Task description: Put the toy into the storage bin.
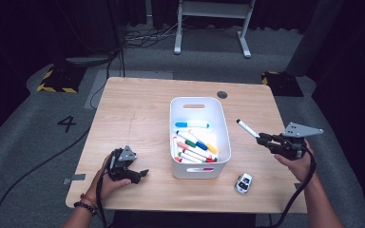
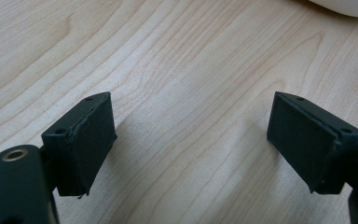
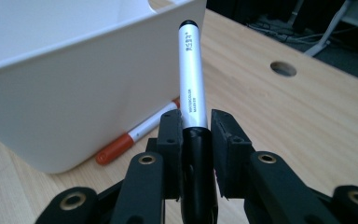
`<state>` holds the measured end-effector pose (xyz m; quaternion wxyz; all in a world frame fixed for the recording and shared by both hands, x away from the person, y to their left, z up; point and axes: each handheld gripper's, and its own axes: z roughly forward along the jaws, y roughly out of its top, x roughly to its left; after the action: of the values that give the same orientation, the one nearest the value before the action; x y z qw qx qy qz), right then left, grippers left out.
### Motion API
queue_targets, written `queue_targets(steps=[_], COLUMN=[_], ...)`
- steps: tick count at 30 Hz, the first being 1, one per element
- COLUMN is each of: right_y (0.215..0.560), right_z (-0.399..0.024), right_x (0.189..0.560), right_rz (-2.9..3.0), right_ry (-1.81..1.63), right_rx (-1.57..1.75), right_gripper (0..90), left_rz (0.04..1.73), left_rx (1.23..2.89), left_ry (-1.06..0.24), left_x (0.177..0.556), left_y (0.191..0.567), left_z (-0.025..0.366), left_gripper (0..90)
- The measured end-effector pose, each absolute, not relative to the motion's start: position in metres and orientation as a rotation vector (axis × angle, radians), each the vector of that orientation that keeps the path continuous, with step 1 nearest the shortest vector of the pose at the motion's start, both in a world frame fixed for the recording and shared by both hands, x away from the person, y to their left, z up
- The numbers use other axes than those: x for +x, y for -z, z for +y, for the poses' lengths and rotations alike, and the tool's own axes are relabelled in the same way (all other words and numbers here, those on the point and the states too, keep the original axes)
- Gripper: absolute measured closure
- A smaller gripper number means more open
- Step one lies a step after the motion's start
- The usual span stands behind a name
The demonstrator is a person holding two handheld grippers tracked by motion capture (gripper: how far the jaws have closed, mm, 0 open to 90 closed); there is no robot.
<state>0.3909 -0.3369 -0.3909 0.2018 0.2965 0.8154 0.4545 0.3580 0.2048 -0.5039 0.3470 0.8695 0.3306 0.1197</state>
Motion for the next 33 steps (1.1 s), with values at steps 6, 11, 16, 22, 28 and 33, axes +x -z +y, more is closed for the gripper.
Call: queue_targets(steps=[6,11,16,22,28,33], right_y=[0.365,0.352,0.343,0.333,0.327,0.324], right_z=[-0.328,-0.317,-0.296,-0.268,-0.238,-0.215], right_x=[0.390,0.391,0.394,0.398,0.402,0.403], right_rz=[2.266,2.281,2.312,2.360,2.429,2.482], right_ry=[-1.277,-1.280,-1.272,-1.281,-1.246,-1.226], right_rx=[0.764,0.719,0.667,0.604,0.490,0.424], right_gripper=[74.7,74.7,74.7,74.7,74.7,74.6], left_rz=[0.859,0.859,0.859,0.857,0.856,0.856], left_rx=[2.254,2.254,2.254,2.255,2.256,2.255], left_ry=[-0.311,-0.311,-0.311,-0.313,-0.314,-0.313], left_x=[0.358,0.358,0.358,0.358,0.358,0.358], left_y=[0.504,0.504,0.504,0.504,0.504,0.504], left_z=[0.205,0.205,0.205,0.205,0.205,0.205], left_gripper=[15.4,15.4,15.4,15.4,15.4,15.4])
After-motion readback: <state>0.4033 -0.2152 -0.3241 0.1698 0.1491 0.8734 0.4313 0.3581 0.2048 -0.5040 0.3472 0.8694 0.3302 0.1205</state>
